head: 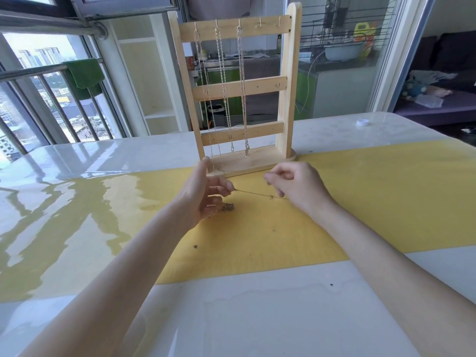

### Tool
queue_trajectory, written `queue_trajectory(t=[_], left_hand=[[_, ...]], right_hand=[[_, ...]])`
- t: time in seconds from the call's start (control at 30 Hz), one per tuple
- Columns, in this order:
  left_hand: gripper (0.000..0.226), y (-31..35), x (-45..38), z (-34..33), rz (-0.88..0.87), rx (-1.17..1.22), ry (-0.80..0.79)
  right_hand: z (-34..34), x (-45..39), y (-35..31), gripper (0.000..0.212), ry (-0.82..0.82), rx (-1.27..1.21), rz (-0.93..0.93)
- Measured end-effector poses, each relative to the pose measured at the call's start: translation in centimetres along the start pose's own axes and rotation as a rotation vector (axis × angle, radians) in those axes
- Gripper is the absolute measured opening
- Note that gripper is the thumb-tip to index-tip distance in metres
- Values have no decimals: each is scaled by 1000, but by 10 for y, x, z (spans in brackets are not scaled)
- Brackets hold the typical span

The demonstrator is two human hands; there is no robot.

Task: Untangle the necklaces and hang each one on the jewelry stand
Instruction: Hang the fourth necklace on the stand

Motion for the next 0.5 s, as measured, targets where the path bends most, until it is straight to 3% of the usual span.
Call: queue_trajectory(t=[0.1,0.27,0.5], left_hand=[[73,0,1,0,-39,-111,17],[75,0,1,-7,-41,-131,-45],[67,18,4,-14,-129,413,-151]], right_hand=[[11,-2,6,36,94,-165,-86],[14,0,23,55,81,-599,-329],[-2,4,34,62,-85,-715,-480]])
Point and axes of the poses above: each hand's wrist, its own x-axis away from the middle knuckle, its own z-axis out of the back of the hand, y = z × x, the point moved 7 cm from there along -x, towards the middle knuckle, and after that the axes turned 7 degrees about x, right-handed, at the moved point
